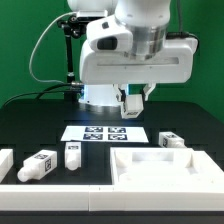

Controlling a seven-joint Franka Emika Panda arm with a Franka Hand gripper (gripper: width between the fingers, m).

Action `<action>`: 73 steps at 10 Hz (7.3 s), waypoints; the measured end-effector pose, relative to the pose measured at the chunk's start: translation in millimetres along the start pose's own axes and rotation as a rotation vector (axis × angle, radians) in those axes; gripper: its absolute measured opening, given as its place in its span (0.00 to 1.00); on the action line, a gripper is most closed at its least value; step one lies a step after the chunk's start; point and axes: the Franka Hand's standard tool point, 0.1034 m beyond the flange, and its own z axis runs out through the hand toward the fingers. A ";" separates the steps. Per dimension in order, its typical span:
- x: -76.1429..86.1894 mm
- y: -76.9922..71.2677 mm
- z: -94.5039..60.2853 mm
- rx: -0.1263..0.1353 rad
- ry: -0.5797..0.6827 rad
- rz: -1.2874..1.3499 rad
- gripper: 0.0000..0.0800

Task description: Assemble one leg

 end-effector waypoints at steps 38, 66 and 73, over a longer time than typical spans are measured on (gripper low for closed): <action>145.7 -79.6 -6.5 -0.030 0.943 0.022 0.36; 159.7 -64.3 -13.2 0.403 0.304 1.456 0.36; 158.2 -69.9 -1.0 0.228 0.327 0.607 0.81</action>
Offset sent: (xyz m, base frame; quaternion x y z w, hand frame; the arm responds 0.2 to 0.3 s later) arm -0.0370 -0.0138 0.0060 -0.0477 0.1493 0.0235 0.9874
